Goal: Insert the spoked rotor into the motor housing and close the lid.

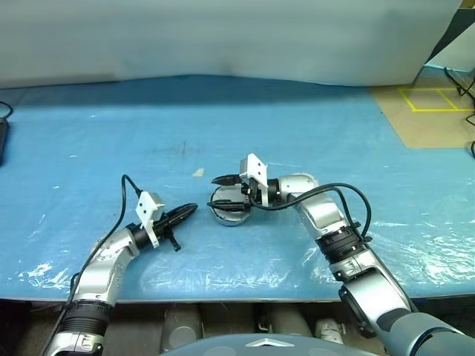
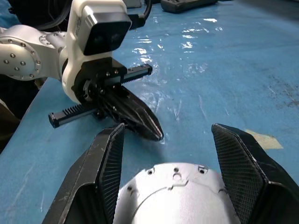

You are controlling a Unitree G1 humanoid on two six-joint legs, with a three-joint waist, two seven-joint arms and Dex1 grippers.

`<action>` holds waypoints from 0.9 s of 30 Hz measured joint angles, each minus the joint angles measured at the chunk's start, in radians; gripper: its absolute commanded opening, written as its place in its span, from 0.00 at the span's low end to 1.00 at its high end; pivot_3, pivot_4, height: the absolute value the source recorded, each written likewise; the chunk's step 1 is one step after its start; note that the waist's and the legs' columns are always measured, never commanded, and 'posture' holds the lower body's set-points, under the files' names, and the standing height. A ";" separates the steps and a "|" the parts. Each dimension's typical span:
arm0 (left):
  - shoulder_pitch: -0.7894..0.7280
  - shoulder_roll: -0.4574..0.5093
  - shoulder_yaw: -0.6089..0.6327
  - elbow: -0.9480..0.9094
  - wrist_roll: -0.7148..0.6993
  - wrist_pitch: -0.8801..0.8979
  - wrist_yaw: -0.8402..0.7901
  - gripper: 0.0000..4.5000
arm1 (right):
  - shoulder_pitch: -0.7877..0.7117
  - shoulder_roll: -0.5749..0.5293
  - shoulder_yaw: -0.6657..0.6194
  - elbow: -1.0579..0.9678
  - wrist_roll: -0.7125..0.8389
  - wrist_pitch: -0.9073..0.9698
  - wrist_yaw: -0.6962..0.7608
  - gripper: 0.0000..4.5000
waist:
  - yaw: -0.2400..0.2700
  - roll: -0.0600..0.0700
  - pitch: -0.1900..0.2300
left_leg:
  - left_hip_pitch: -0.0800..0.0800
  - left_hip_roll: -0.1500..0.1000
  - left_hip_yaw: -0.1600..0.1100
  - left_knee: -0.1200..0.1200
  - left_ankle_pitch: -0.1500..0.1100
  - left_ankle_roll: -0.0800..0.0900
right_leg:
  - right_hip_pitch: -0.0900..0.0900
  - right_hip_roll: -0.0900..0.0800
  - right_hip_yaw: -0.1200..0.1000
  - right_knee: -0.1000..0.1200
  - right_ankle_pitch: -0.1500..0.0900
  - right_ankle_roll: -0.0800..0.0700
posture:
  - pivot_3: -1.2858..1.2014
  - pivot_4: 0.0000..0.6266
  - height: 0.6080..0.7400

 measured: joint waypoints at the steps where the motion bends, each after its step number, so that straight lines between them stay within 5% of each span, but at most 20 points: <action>1: 0.000 0.000 0.003 0.000 -0.002 0.001 0.000 0.00 | 0.000 -0.003 0.005 0.002 -0.006 -0.006 0.000 0.68 | 0.000 0.000 0.000 | 0.000 0.000 0.000 0.000 0.000 0.000 | 0.000 0.000 0.000 0.000 0.000 0.000 | 0.52 0.24 1.00; 27: 0.005 -0.005 0.002 -0.018 -0.007 0.031 0.000 0.00 | 0.008 -0.077 0.033 0.037 -0.075 -0.133 0.014 0.68 | -0.001 0.000 0.000 | 0.001 0.000 0.000 0.001 -0.001 0.002 | 0.001 0.001 0.000 0.001 0.000 0.000 | 0.52 0.24 1.00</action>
